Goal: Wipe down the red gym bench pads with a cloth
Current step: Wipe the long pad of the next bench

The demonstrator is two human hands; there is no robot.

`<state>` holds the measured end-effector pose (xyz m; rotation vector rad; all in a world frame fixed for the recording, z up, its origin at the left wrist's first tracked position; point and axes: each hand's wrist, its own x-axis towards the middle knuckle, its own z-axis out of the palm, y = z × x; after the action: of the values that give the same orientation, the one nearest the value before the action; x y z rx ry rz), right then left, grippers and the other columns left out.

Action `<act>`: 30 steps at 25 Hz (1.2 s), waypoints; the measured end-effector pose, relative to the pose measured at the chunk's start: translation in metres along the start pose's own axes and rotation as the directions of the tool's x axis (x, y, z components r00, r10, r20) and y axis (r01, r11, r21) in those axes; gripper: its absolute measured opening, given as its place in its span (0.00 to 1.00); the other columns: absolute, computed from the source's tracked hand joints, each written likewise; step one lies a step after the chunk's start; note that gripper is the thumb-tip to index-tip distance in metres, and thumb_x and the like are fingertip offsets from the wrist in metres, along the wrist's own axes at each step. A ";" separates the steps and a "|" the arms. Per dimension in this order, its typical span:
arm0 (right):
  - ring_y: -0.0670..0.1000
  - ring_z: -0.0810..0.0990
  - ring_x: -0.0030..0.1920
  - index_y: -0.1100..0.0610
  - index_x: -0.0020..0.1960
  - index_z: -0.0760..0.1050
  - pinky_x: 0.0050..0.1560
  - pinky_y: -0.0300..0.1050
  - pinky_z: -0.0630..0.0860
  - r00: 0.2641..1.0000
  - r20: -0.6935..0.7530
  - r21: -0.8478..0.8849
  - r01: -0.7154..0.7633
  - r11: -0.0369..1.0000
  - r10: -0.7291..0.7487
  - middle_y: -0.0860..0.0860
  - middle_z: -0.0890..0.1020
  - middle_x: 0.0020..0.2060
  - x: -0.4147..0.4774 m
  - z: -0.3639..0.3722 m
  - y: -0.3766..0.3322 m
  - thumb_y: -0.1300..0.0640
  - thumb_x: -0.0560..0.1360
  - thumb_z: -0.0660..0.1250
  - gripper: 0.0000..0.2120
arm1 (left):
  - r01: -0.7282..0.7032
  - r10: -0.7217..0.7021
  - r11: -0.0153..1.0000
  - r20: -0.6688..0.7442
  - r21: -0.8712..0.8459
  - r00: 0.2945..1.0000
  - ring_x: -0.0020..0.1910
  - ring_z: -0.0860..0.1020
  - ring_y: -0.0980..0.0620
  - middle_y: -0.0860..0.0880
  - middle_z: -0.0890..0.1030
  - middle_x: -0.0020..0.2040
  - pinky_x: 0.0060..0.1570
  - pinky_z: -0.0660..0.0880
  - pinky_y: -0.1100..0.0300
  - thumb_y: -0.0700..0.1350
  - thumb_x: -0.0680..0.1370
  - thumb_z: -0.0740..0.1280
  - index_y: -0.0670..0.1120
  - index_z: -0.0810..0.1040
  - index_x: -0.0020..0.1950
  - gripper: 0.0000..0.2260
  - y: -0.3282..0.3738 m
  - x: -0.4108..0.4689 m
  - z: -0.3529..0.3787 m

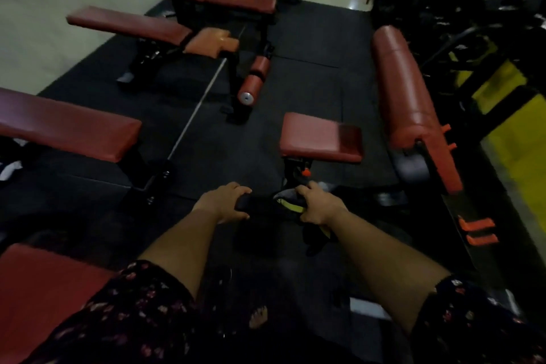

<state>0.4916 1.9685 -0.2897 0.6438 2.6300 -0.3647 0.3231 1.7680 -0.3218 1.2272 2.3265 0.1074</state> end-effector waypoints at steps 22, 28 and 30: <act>0.56 0.77 0.53 0.48 0.69 0.64 0.49 0.54 0.78 0.775 0.147 -0.185 0.632 0.753 -0.614 0.50 0.67 0.59 0.394 -0.147 -0.246 0.52 0.70 0.71 0.30 | 0.559 -0.652 0.711 -0.102 -0.426 0.751 0.68 0.69 0.50 0.54 0.64 0.73 0.64 0.70 0.48 0.59 0.73 0.70 0.58 0.60 0.76 0.35 -0.260 0.085 -0.120; 0.58 0.77 0.55 0.50 0.69 0.63 0.50 0.56 0.78 0.775 0.140 -0.196 0.632 0.750 -0.616 0.52 0.65 0.62 0.478 -0.183 -0.295 0.52 0.72 0.70 0.29 | 0.568 -0.760 0.591 -0.159 -0.573 0.630 0.68 0.69 0.51 0.53 0.66 0.72 0.66 0.70 0.50 0.58 0.73 0.72 0.57 0.62 0.76 0.34 -0.306 0.109 -0.155; 0.58 0.77 0.55 0.50 0.70 0.62 0.48 0.55 0.78 0.759 0.163 -0.196 0.651 0.733 -0.630 0.52 0.64 0.64 0.488 -0.178 -0.316 0.52 0.73 0.70 0.29 | 0.577 -0.788 0.559 -0.164 -0.596 0.593 0.68 0.69 0.52 0.54 0.66 0.72 0.65 0.71 0.50 0.58 0.73 0.72 0.58 0.62 0.75 0.34 -0.317 0.108 -0.158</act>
<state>-0.1156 1.9435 -0.3011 -0.3893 2.6747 -0.2419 -0.0397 1.6914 -0.3201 -0.0713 2.7269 0.6916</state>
